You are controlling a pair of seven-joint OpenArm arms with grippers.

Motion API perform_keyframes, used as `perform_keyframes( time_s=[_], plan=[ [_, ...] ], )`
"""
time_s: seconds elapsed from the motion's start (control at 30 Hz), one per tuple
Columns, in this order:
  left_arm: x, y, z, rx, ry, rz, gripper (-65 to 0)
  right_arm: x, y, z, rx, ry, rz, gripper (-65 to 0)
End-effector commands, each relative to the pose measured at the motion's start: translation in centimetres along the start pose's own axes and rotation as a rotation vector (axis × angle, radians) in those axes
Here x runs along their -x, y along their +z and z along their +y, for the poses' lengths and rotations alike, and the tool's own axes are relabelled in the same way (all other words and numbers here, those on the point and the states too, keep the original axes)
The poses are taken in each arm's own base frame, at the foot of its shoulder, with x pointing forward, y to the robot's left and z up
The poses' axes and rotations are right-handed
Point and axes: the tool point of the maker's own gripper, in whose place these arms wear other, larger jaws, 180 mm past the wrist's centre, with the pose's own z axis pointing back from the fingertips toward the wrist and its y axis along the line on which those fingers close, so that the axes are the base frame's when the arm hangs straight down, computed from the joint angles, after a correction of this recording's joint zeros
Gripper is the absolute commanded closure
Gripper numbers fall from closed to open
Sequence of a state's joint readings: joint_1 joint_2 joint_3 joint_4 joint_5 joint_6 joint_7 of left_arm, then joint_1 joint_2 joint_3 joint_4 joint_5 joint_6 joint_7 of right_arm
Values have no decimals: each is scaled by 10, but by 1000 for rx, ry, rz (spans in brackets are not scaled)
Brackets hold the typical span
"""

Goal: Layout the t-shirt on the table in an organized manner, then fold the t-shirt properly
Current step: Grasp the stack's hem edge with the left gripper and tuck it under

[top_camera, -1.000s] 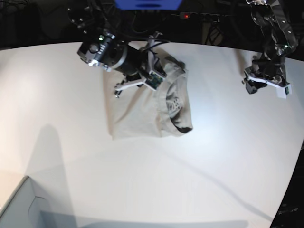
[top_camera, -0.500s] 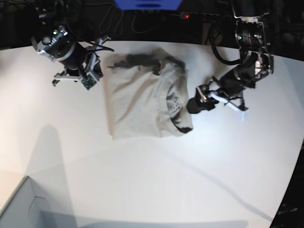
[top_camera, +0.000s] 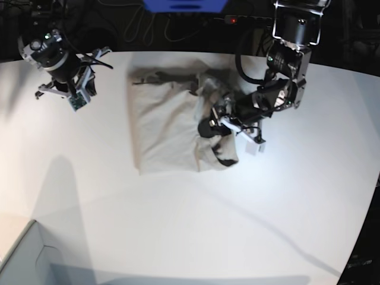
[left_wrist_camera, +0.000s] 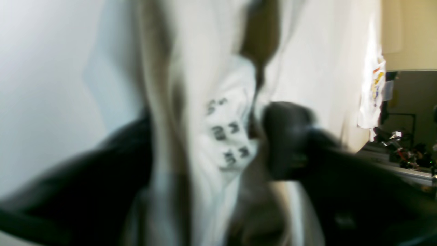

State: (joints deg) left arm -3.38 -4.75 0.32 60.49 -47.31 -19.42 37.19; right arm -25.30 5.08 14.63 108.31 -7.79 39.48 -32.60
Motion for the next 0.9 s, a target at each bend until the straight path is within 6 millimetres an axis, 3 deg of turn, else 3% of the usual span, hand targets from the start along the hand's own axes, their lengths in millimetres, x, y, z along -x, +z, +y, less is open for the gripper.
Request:
perform_keyframes(
  time_s=[0.0, 0.1, 0.13, 0.3, 0.57, 0.7, 0.87],
  plan=[
    [-13, -6, -9, 16, -31, -9, -218, -12, 5, -2, 3, 17, -45, -56],
    [-12, -17, -7, 1, -67, 45, -34, -10, 10, -8, 23, 14, -43, -56],
    [-11, -21, -5, -10, -90, 69, 0, -9, 12, -13, 39, 7, -42, -56],
    [-11, -37, -7, -61, -291, 174, 0, 2, 22, -36, 121, -51, -25, -56],
    [-36, -58, -36, -123, -876, 313, 0, 19, 35, -62, 204, -96, 6, -56],
    [-20, -69, -74, 15, -1154, 424, 0, 31, 44, -75, 267, -164, 20, -56],
    [2, -85, -104, 46, -1379, 484, 0, 44, 52, -82, 308, -205, 41, -56]
  ],
)
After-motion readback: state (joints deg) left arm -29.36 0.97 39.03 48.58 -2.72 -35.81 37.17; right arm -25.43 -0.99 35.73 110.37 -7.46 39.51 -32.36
